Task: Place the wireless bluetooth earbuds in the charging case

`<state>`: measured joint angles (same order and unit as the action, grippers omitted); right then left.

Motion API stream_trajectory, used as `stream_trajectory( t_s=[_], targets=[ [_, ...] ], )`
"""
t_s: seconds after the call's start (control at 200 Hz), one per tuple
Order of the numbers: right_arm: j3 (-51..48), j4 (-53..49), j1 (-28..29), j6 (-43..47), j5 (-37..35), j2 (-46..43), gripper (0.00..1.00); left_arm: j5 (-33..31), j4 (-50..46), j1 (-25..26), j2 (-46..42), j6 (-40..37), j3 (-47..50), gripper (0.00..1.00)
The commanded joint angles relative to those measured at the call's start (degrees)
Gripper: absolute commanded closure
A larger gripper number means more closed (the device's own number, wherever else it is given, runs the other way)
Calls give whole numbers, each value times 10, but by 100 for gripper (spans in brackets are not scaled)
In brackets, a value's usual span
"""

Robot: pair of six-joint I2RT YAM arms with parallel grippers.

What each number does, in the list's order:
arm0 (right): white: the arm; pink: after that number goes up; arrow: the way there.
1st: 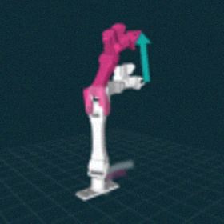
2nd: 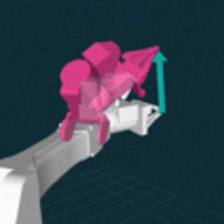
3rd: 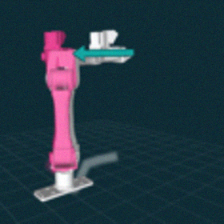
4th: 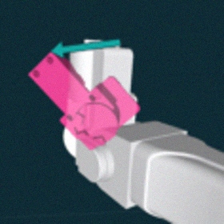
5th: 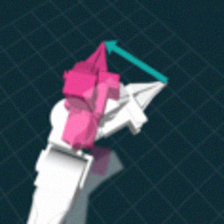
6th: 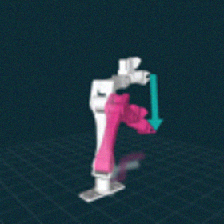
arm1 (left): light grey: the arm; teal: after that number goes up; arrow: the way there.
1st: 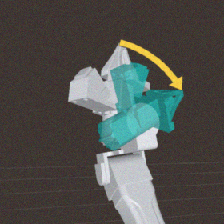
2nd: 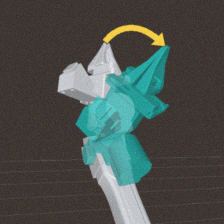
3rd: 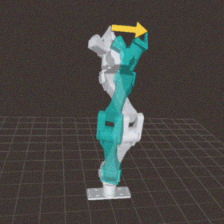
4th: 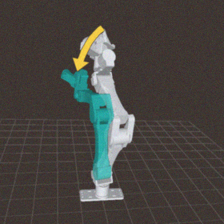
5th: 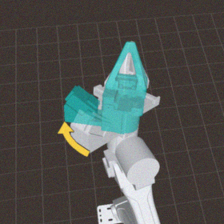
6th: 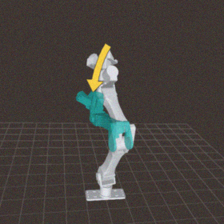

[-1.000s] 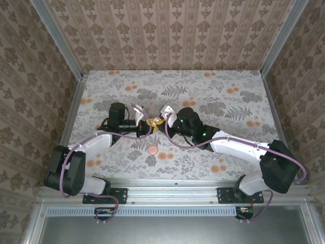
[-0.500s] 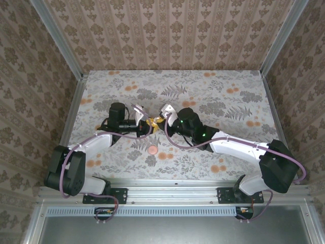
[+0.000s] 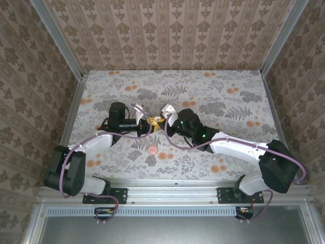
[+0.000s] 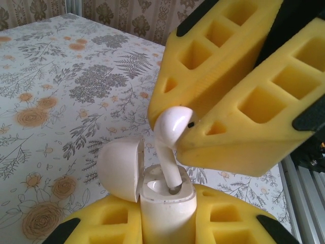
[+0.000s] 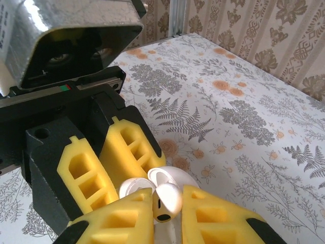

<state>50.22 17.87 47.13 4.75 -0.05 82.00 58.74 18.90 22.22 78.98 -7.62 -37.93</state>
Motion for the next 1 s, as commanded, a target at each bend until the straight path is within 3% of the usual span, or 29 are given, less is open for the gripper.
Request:
stream_trajectory(
  t_s=[0.0, 0.7, 0.995],
  targets=[
    [-8, 16, 8, 15, -12, -10, 84, 12, 15, 5, -10, 12, -22, 89],
    [-11, -24, 11, 46, 31, -18, 82, -2, 15, 6, -12, 1, -20, 89],
    [-7, -28, 12, 41, 35, -18, 74, -6, 15, 5, -15, -5, -19, 89]
  ],
)
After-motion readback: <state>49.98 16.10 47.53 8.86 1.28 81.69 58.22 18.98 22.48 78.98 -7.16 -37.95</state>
